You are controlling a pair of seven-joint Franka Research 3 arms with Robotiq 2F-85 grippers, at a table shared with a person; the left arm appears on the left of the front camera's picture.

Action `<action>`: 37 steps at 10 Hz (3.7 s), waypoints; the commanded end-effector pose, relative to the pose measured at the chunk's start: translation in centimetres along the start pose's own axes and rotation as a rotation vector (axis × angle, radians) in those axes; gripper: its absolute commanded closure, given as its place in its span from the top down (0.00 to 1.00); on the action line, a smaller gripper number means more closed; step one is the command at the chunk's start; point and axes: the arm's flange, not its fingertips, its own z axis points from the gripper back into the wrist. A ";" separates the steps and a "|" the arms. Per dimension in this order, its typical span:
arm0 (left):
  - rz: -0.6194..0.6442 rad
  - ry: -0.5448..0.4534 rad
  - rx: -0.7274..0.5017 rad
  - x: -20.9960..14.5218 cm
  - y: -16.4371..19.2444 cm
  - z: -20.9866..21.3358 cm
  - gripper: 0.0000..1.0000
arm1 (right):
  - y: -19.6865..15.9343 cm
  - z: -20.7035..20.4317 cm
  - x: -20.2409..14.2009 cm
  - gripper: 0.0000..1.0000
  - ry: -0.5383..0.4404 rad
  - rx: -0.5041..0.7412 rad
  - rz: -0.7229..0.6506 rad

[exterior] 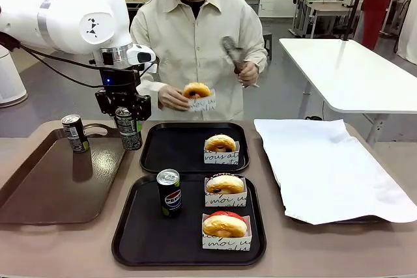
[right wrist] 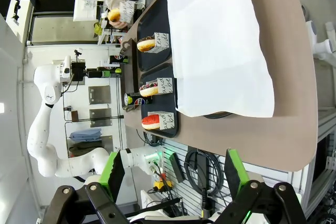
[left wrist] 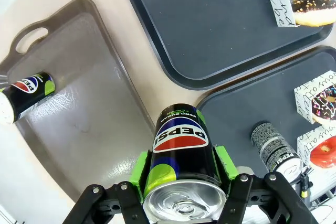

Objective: Set up donuts and drinks on trays.
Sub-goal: Pick up one Pepsi coke from the Handle tray and place it on the Flat Tray without a Pepsi coke.

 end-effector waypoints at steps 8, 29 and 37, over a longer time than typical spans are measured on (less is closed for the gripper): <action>-0.091 0.059 0.101 -10.9 2.8 2.5 0.60 | 0.0 0.0 0.1 1.00 -0.007 0.020 0.009; -0.192 -0.090 0.041 9.1 -2.4 -8.0 1.00 | 0.0 0.0 0.1 1.00 -0.007 0.020 0.009; -0.058 -0.114 0.022 1.1 -5.1 -2.8 1.00 | 0.0 0.0 0.1 1.00 -0.007 0.020 0.009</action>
